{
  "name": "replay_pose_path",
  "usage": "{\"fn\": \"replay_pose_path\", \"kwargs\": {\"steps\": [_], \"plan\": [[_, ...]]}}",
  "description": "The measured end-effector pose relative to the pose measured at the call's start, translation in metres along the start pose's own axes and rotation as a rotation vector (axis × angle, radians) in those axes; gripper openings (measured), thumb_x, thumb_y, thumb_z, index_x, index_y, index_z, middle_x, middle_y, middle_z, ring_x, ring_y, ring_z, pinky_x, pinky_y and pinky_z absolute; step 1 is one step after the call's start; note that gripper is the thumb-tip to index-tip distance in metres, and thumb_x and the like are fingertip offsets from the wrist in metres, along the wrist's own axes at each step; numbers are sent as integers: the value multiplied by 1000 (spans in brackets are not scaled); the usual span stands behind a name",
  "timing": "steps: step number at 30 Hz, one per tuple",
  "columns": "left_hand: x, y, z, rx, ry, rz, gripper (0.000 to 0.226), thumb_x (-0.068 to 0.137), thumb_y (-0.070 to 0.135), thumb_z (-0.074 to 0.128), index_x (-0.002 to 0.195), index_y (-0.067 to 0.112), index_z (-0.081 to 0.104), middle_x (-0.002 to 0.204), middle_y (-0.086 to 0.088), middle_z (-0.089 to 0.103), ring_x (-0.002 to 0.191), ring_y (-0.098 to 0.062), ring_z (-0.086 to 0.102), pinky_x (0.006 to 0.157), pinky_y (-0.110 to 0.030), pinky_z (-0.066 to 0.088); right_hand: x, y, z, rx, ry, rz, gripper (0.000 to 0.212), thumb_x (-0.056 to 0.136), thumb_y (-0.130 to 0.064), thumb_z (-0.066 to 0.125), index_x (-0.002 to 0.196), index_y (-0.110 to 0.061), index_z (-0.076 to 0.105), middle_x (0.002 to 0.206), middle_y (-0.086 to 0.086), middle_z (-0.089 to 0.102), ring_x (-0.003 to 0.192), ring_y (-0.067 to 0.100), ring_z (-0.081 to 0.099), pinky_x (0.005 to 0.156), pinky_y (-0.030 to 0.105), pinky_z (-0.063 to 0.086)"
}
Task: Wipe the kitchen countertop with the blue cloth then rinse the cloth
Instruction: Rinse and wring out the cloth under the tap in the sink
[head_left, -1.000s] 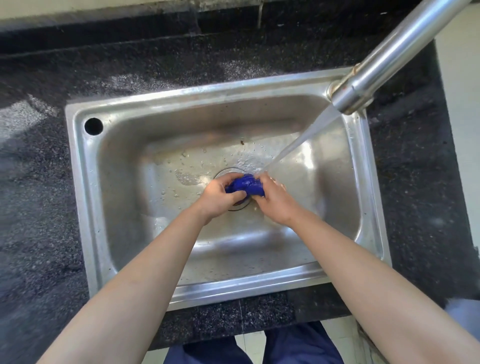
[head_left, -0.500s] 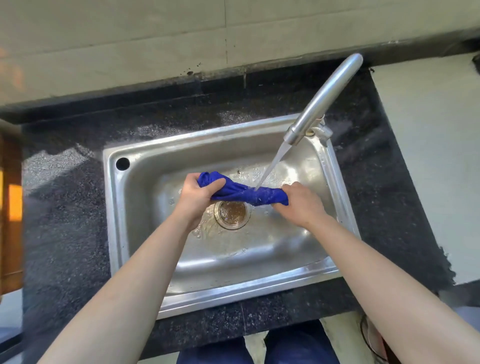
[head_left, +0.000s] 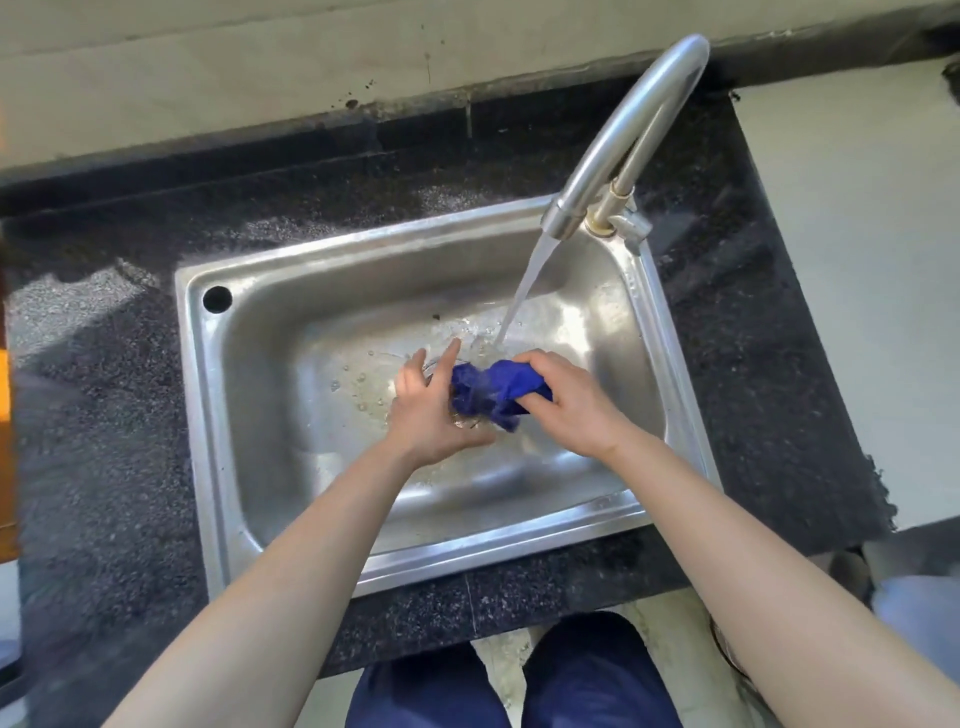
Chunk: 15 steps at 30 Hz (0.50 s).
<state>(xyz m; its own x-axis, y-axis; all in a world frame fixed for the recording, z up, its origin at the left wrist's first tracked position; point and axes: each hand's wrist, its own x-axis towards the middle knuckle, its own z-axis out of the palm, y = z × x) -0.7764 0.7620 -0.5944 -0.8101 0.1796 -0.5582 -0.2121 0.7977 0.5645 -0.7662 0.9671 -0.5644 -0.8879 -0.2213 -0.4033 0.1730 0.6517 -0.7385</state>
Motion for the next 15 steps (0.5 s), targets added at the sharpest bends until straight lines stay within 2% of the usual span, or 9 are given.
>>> {"fn": "replay_pose_path", "kwargs": {"steps": [2, 4, 5, 7, 9, 10, 12, 13, 15], "plan": [[4, 7, 14, -6, -30, 26, 124, 59, 61, 87, 157, 43, 13, 161, -20, 6, 151, -30, 0, 120, -44, 18, -7, 6, -7, 37, 19, 22, 33, 94, -16, 59, 125, -25, 59, 113, -1, 60, 102, 14, 58, 94, 27, 45], [9, 16, 25, -66, -73, 25, 105, 64, 57, 87, 152, 46, 31, 162, -18, 9, 151, -31, 2, 122, -47, 17, -15, 9, -15, 71, -2, 26, 32, 94, -17, 60, 123, -30, 60, 113, -3, 61, 102, 9, 59, 93, 23, 46], [13, 18, 29, -97, -91, 31, 87, 65, 59, 85, 142, 48, 46, 161, -17, 16, 150, -34, 8, 122, -50, 20, -18, 11, -19, 89, -13, 22, 31, 94, -16, 61, 122, -30, 60, 112, -3, 62, 102, 9, 60, 92, 21, 46], [19, 20, 35, -187, -89, 62, 43, 68, 64, 77, 108, 50, 67, 145, -17, 46, 138, -39, 37, 112, -55, 37, -19, 16, -27, 106, 3, 26, 29, 93, -17, 63, 120, -27, 62, 112, -3, 64, 102, 10, 61, 90, 22, 47], [17, 19, 32, -329, -53, 62, 23, 76, 38, 78, 96, 32, 70, 115, -18, 68, 108, -34, 66, 95, -54, 53, -14, 27, -31, 75, 93, 64, 27, 92, -20, 64, 119, -24, 63, 110, 0, 64, 100, 15, 61, 88, 28, 48], [11, 25, 23, -418, -39, 32, 19, 80, 20, 77, 97, 22, 70, 104, -17, 71, 92, -28, 72, 88, -47, 58, -10, 34, -32, 29, 142, 91, 26, 92, -23, 64, 118, -24, 63, 110, 1, 63, 98, 17, 61, 86, 30, 48], [4, 26, 9, -493, 12, -31, 17, 84, 0, 69, 97, 11, 67, 88, -13, 71, 68, -13, 68, 70, -23, 58, -1, 42, -30, -113, 170, 115, 24, 91, -26, 63, 115, -25, 63, 108, 1, 58, 96, 18, 58, 81, 32, 46], [1, 25, 2, -495, 28, -41, 14, 85, -3, 66, 94, 8, 65, 80, -9, 68, 60, -8, 63, 60, -17, 52, 4, 42, -28, -166, 136, 121, 23, 92, -26, 62, 114, -25, 62, 107, 1, 56, 94, 18, 56, 80, 33, 44], [-7, 23, -14, -538, 13, -52, 14, 84, -5, 64, 89, 8, 62, 69, -8, 68, 58, -11, 63, 57, -23, 49, 13, 38, -20, -192, 34, 126, 18, 92, -23, 60, 110, -24, 61, 105, 3, 55, 93, 21, 55, 76, 32, 40]]}}
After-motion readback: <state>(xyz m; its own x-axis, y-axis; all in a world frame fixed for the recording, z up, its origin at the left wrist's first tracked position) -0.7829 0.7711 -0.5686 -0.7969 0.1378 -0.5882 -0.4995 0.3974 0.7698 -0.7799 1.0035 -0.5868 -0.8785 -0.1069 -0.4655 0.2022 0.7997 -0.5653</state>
